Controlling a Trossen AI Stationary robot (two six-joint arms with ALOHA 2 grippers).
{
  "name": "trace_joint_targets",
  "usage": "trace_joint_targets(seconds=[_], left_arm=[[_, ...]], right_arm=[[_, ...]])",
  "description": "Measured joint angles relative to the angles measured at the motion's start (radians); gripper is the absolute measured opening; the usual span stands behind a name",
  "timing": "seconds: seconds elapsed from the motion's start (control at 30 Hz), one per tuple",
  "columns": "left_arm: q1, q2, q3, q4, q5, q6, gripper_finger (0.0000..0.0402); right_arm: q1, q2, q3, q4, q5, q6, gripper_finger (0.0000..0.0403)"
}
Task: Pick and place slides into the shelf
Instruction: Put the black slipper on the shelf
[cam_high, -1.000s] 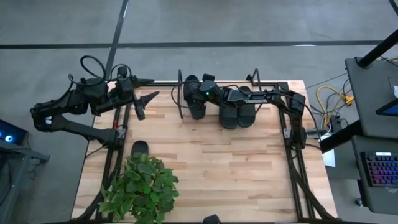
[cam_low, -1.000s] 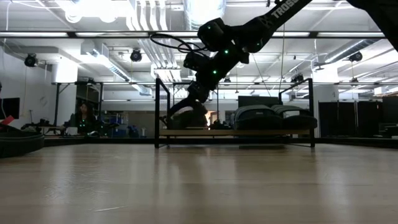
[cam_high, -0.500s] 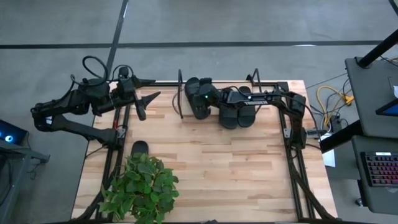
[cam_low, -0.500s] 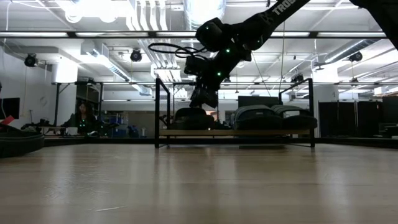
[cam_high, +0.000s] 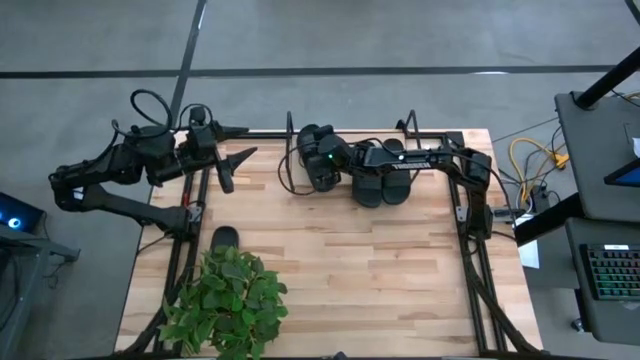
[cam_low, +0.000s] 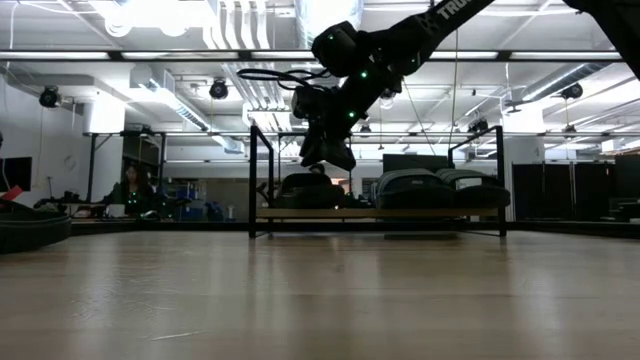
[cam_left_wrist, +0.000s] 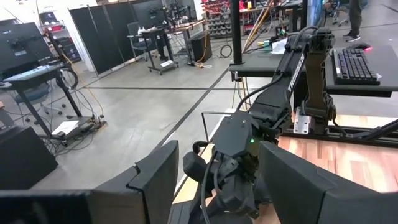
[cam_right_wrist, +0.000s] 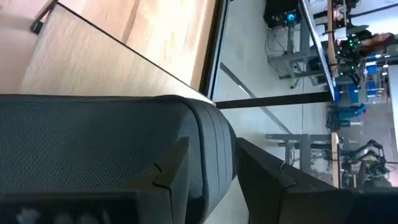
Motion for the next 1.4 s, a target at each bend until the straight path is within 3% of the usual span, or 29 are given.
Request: trace_joint_targets(seconds=[0.5,0.73,0.87,1.07,1.17,1.27,1.4], left_arm=[[0.000,-0.001,0.000,-0.003,0.000,0.000,0.0206],[0.000,0.002,0.000,-0.009,0.000,0.000,0.0206],[0.000,0.000,0.000,-0.009,0.000,0.000,0.0206],[0.000,0.003,0.000,-0.007,0.000,0.008,0.0206],[0.000,0.035,0.000,0.002,0.001,0.010,0.0206],[0.000,0.102,0.001,0.029,0.003,0.071,0.0205],[0.004,0.224,0.032,0.077,0.008,0.188,0.0205]], right_arm=[[-0.023,0.021,0.001,0.007,0.026,0.026,0.0170],[-0.026,0.029,0.001,0.005,0.037,0.020,0.0171],[-0.024,-0.004,0.000,-0.021,0.056,0.103,0.0165],[-0.019,-0.209,0.000,-0.218,0.002,0.386,0.0149],[-0.018,-0.369,-0.044,-0.294,-0.170,0.560,0.0137],[-0.010,-0.554,-0.155,-0.223,-0.345,0.662,0.0122],[0.051,-0.811,-0.378,-0.005,-0.382,0.732,0.0107]])
